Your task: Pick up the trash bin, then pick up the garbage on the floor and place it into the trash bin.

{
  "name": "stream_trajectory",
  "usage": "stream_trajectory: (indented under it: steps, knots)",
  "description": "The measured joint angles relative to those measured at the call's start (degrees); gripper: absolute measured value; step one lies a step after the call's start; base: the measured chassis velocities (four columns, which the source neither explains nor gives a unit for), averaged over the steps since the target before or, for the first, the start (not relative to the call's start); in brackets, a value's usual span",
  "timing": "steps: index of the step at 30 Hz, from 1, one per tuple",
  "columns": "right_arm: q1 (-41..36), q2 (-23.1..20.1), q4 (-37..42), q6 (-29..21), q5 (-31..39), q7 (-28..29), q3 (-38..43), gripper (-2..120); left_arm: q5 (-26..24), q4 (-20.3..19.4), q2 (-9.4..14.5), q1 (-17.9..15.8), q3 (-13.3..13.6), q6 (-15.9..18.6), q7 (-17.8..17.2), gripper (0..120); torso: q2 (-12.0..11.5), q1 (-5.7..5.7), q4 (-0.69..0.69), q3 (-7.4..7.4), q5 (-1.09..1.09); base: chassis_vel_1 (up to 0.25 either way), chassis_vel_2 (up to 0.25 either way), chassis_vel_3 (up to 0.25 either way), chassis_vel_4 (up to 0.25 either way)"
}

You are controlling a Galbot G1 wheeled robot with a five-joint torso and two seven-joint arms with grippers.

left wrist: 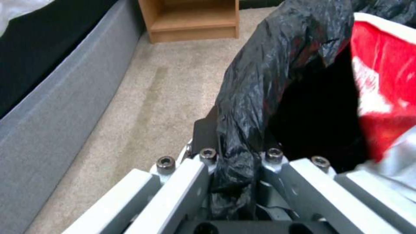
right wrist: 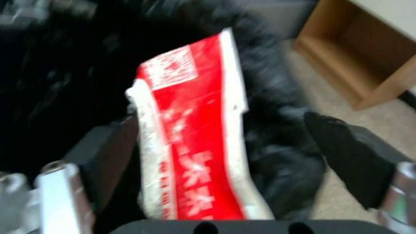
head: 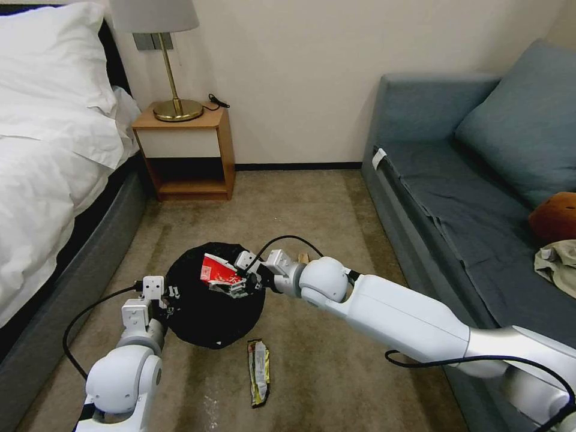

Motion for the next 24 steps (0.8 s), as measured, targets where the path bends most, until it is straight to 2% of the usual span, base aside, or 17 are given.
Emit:
stream_trajectory:
  steps: [13, 24]
  knots:
    - [0.9, -2.4, 1.0, -1.1, 2.3, 1.3, 5.9, 100, -1.0, 1.0, 0.8, -0.2, -1.3, -0.6, 0.0, 4, 0.0, 0.00, 0.00, 0.00, 0.00, 0.000, 0.000, 0.000, 0.000]
    - [-1.3, -1.3, 2.6, -2.9, 3.1, 3.7, 5.5, 100, -1.8, 3.1, 0.7, -3.3, -0.7, -0.3, -0.6, 4, 0.0, 0.00, 0.02, 0.00, 0.00, 0.000, 0.000, 0.000, 0.000]
